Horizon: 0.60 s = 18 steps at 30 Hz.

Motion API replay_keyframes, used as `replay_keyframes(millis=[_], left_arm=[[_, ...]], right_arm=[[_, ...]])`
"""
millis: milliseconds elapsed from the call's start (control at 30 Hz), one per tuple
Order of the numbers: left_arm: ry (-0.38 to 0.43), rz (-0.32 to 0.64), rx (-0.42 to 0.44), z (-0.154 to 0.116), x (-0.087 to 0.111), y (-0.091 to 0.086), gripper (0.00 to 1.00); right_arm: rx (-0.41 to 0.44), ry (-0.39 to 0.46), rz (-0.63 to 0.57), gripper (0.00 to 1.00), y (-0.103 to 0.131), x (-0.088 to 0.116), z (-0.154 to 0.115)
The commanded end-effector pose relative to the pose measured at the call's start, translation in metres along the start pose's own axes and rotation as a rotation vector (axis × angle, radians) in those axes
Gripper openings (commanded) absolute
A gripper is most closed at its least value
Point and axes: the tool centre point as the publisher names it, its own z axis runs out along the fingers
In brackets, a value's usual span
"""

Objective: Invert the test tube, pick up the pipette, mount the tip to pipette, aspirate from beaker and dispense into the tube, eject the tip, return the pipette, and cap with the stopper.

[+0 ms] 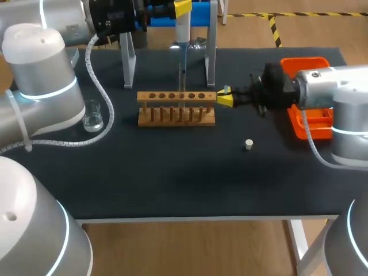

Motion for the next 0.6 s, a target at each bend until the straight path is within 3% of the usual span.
replay_keyframes(millis=[33, 600], left_arm=[[-0.001, 0.001, 0.003, -0.001, 0.000, 0.000, 0.00], [-0.001, 0.001, 0.003, -0.001, 0.000, 0.000, 0.00]], right_arm=[[-0.001, -0.002, -0.001, 0.00, 0.000, -0.008, 0.015], [-0.019, -0.009, -0.004, 0.00, 0.003, -0.020, 0.058]])
